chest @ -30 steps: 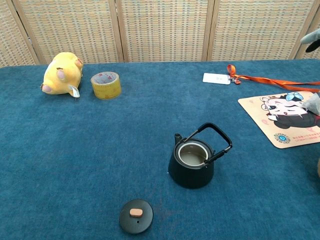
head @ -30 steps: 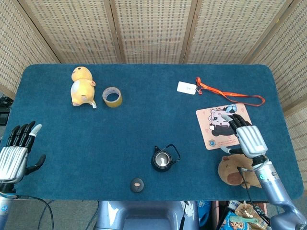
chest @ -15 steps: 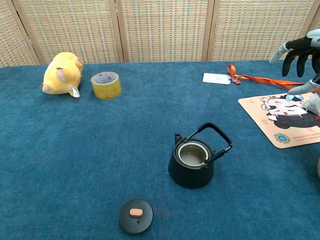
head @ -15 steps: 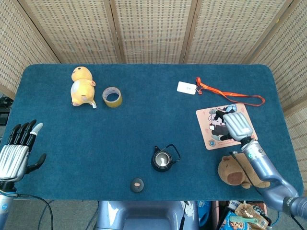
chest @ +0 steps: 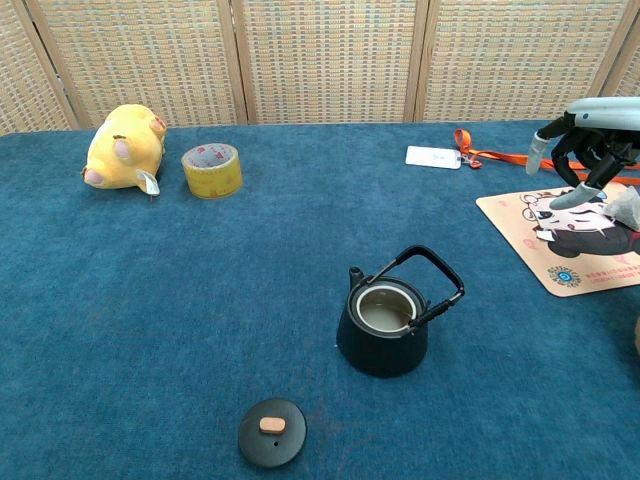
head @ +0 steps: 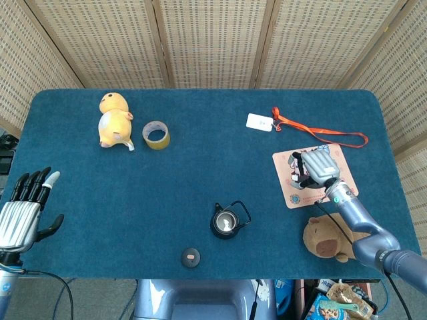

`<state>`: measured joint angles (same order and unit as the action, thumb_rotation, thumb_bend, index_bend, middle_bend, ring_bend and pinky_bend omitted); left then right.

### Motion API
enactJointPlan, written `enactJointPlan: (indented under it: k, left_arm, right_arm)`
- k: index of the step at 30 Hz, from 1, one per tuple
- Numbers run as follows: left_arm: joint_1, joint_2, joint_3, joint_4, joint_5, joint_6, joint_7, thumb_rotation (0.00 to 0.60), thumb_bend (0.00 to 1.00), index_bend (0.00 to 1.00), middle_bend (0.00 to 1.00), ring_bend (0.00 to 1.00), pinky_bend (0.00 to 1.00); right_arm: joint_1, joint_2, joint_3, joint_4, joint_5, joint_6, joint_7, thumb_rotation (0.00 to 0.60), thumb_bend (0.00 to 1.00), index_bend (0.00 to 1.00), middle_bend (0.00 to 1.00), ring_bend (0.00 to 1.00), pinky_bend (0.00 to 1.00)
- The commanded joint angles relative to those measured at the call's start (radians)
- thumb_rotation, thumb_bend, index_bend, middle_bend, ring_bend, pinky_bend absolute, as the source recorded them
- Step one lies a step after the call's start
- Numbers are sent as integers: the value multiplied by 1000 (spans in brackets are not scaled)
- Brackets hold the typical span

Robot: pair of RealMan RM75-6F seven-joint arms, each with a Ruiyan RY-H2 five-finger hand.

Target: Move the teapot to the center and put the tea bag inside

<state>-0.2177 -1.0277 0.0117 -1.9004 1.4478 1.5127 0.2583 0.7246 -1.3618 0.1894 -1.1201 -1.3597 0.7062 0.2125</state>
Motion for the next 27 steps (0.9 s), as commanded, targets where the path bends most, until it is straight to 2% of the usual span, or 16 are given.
enactJointPlan:
  k: [1, 12, 27]
  left_arm:
    - [3, 2, -3, -1, -1, -6, 3, 600, 353, 27, 0, 0, 0]
    - [13, 4, -17, -5, 2, -29, 7, 600, 352, 27, 0, 0, 0]
    - [31, 5, -27, 0, -1, -44, 3, 600, 353, 27, 0, 0, 0]
  right_arm:
    - [25, -34, -18, 58, -10, -29, 19, 501, 326, 463, 750, 803, 890]
    - [59, -119, -53, 203, -7, -82, 20, 505, 353, 498, 772, 830, 921]
    - [84, -198, -71, 312, 14, -127, -15, 502, 395, 525, 778, 831, 923]
